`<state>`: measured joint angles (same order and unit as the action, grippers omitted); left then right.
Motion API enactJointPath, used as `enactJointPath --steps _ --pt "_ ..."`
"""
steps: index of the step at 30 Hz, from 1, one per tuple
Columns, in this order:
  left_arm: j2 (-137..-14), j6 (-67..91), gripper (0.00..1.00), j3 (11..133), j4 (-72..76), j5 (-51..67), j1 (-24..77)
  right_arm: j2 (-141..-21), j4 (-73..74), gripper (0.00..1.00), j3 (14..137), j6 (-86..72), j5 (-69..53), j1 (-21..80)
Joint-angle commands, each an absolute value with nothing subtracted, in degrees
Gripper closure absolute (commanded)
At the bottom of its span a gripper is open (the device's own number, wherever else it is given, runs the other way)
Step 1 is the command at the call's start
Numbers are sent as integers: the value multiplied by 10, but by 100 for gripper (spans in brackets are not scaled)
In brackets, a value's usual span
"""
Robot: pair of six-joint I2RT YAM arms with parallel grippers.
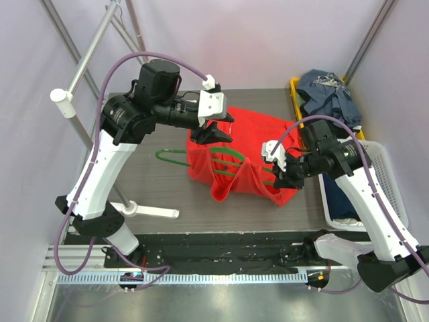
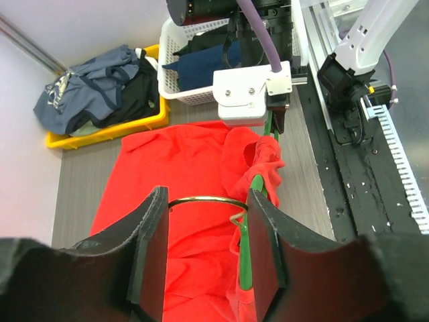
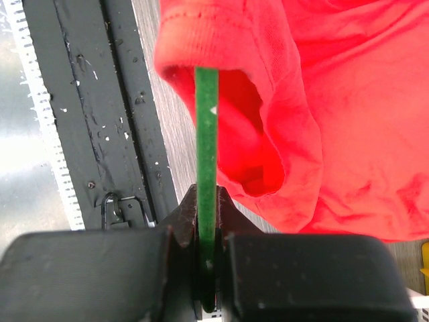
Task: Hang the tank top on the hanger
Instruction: Adjust the hanger.
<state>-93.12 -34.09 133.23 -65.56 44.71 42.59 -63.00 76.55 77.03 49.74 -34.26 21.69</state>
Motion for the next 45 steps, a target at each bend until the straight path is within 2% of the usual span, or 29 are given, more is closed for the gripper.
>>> enactJointPath --steps 1,11,26,32,37,45 --pt "-913 -327 66 1325 -643 444 425 -608 716 99 778 480 -362 218" --pt "-911 -301 64 1316 -624 416 425 -610 722 99 781 480 -371 219" --pt "-899 -135 83 1244 -505 242 440 -592 651 99 761 426 -324 219" --pt "-897 -77 84 1231 -488 157 445 -586 614 99 751 398 -301 219" --pt "-896 -40 94 1220 -481 95 446 -586 585 99 744 377 -287 219" --pt "-893 -3 97 1219 -483 22 447 -595 569 99 748 361 -268 219"
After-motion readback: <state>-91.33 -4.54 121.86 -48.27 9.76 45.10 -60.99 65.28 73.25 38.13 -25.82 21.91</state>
